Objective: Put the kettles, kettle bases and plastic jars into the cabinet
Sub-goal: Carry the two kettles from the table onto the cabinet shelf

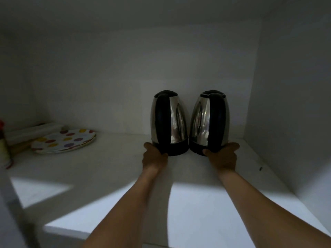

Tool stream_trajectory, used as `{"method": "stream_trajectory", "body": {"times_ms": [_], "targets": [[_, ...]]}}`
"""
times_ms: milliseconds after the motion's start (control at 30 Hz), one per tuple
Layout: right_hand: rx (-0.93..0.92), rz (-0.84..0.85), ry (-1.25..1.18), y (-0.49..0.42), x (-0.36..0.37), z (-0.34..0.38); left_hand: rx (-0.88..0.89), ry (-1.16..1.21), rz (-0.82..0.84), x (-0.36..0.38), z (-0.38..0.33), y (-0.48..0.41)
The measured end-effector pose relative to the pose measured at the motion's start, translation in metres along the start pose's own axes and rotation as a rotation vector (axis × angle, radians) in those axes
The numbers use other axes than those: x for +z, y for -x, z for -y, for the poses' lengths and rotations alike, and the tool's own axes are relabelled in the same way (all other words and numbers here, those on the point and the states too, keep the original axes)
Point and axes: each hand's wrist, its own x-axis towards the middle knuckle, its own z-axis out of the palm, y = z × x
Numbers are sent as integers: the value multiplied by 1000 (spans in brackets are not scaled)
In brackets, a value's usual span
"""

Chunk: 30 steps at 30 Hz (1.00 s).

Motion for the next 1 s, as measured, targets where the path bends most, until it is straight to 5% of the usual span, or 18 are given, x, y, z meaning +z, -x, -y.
{"method": "stream_trajectory", "body": {"times_ms": [167, 400, 667, 1000], "targets": [[2, 15, 52, 60, -11, 25, 234, -315, -103, -34, 5, 46], [-262, 212, 215, 214, -11, 63, 286, -526, -239, -150, 38, 164], [-575, 550, 235, 445, 31, 118, 39, -623, -471, -332, 124, 322], [-927, 1102, 169, 748, 80, 153, -512, -786, -736, -520, 255, 540]]}}
